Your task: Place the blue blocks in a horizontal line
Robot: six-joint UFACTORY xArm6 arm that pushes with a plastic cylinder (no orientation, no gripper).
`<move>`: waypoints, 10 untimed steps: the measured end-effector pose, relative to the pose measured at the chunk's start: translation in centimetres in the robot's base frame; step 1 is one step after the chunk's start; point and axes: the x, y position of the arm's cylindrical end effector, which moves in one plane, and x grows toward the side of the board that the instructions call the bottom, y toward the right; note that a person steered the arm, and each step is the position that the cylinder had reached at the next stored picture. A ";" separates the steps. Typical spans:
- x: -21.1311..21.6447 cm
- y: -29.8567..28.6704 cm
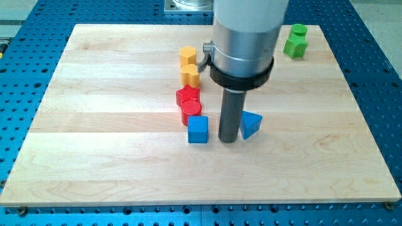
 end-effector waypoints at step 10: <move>-4.0 5.6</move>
